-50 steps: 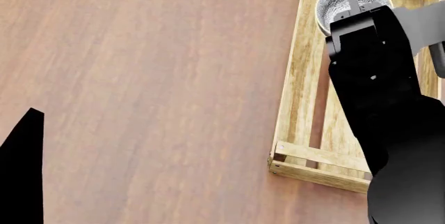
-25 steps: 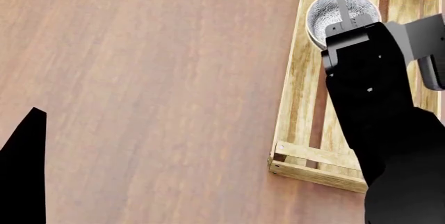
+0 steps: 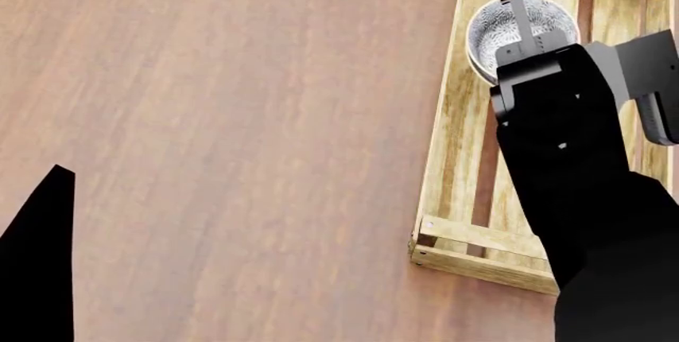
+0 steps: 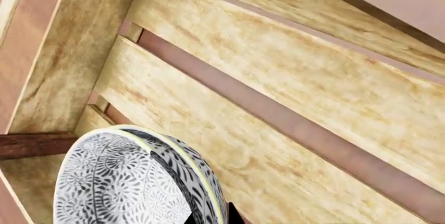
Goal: Stack the right bowl on the left bowl and place them in the tray.
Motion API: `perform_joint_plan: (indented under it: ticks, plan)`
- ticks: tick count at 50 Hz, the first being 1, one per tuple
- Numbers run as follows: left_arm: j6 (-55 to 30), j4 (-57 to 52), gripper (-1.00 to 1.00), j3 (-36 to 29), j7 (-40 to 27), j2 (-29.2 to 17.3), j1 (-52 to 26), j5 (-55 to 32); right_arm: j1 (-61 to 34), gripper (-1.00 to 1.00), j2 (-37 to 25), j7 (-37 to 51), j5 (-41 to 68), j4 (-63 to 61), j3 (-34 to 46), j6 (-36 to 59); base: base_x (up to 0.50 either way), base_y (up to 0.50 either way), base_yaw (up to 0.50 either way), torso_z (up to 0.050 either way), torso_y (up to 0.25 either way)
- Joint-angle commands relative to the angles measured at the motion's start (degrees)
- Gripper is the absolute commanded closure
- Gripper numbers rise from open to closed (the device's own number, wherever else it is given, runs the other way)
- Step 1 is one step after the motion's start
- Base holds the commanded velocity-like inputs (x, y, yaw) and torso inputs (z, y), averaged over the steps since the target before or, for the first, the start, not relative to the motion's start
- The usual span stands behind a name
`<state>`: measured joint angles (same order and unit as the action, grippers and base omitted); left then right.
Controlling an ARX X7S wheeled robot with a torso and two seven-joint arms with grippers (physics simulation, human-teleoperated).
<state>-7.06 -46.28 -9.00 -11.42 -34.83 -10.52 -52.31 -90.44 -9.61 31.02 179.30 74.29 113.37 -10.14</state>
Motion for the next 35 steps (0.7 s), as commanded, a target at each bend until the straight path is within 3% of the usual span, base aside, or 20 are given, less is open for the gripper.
perform_joint_plan:
  ticks: [1,35]
  plan:
    - [0.01,0.04,-1.0,-0.12,-0.17,-0.1,-0.04,-0.02,-0.36,1.0,-0.16,-0.41,-1.65,0.7,0.48,0.17,0.0,0.0,0.0,0.0,0.0]
    - [0.24,1.27,-1.0,-1.05,0.26,0.09,-0.11,0.8,1.79,1.0,-0.35,-1.8,-1.59,0.7,0.45,-0.14,0.0,0.0,0.0,0.0,0.001]
